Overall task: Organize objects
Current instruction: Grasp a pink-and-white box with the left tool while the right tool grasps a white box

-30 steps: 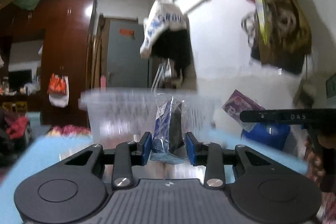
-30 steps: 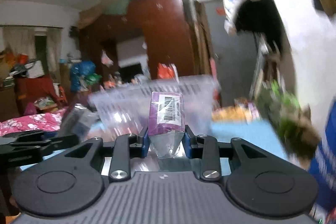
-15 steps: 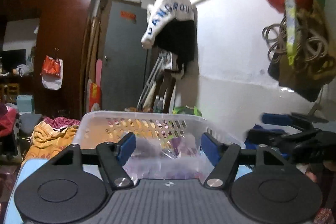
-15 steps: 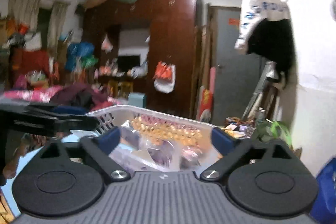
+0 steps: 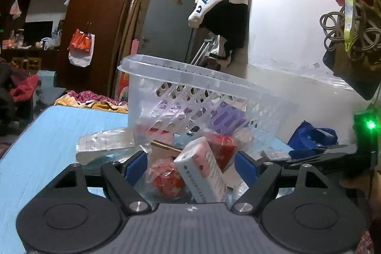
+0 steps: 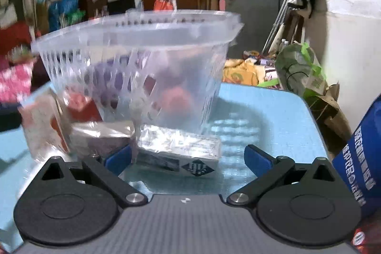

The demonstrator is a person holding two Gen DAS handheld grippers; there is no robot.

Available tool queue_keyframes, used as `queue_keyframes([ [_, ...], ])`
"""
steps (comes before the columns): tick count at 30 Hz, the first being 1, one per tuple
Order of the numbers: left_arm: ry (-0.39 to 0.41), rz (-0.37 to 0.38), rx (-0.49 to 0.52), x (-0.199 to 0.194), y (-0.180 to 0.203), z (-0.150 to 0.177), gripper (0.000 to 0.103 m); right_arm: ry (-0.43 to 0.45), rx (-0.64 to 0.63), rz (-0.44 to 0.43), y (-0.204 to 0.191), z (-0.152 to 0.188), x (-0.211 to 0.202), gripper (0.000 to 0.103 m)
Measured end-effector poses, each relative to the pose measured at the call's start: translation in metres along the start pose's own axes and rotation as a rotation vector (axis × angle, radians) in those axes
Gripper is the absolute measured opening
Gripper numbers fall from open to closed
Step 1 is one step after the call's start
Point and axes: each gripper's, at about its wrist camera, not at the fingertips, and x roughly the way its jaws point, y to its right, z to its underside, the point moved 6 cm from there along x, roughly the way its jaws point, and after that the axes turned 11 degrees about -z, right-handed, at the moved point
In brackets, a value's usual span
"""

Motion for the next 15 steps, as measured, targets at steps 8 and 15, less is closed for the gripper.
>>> queue_keyframes([
  [8, -0.018, -0.025, 0.058, 0.013, 0.018, 0.006, 0.083, 0.026, -0.033, -0.038, -0.004, 0.011, -0.018, 0.081],
  [15, -0.024, -0.049, 0.062, 0.017, 0.017, 0.007, 0.052, 0.081, 0.011, -0.090, 0.002, 0.021, -0.032, 0.082],
])
